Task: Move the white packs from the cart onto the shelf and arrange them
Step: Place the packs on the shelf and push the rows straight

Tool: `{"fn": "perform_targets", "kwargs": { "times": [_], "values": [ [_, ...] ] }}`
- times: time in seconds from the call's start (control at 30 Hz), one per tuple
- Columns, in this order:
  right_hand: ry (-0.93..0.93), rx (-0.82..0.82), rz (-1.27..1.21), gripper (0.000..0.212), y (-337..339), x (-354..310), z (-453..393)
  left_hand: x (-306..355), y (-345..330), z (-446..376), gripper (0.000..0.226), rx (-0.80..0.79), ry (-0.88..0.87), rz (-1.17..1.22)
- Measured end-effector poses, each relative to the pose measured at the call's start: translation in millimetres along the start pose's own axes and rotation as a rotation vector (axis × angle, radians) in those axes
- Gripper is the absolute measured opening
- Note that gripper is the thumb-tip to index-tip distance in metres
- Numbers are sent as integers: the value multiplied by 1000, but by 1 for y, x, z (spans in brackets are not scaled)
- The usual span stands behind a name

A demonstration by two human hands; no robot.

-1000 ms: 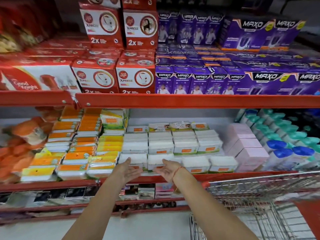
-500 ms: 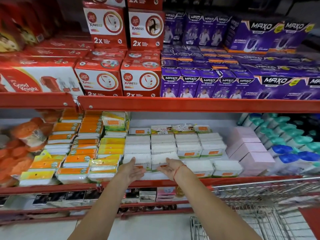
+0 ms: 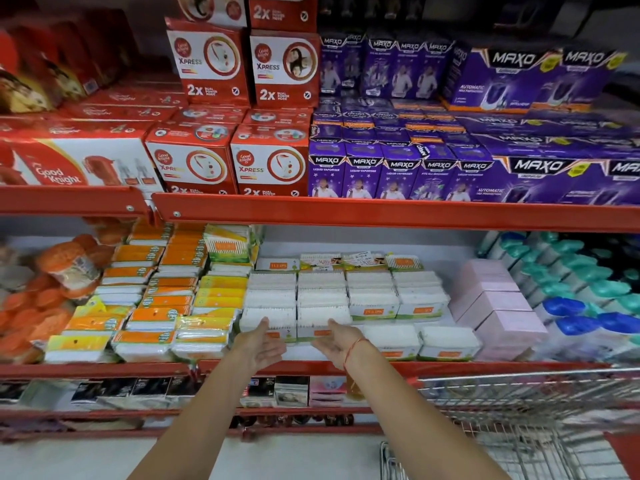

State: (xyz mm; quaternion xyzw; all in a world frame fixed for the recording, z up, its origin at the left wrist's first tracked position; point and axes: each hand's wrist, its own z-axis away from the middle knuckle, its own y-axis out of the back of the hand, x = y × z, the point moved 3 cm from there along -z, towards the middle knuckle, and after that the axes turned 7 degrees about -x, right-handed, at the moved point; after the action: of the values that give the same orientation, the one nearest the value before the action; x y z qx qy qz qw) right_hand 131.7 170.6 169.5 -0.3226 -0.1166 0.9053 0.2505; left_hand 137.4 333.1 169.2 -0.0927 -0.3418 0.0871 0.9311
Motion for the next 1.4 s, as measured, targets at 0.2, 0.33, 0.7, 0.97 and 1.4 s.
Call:
{"fn": "perform_targets", "kwargs": {
  "times": [0.2, 0.33, 0.7, 0.97, 1.4],
  "values": [
    [9, -59, -89, 59, 65, -2, 22, -39, -56, 7, 69, -137, 88, 17],
    [32, -3, -107, 60, 130, -17, 28, -63, -121, 15, 72, -262, 153, -3],
    [149, 187, -143, 46, 224, -76, 31, -76, -195, 2, 65, -150, 124, 160],
    [116, 186, -50, 43, 208, -89, 16, -64, -199, -9, 51, -74, 96, 283],
    [109, 143, -50, 41, 193, -100, -3, -48, -191, -19, 49, -29, 78, 249]
  ]
}}
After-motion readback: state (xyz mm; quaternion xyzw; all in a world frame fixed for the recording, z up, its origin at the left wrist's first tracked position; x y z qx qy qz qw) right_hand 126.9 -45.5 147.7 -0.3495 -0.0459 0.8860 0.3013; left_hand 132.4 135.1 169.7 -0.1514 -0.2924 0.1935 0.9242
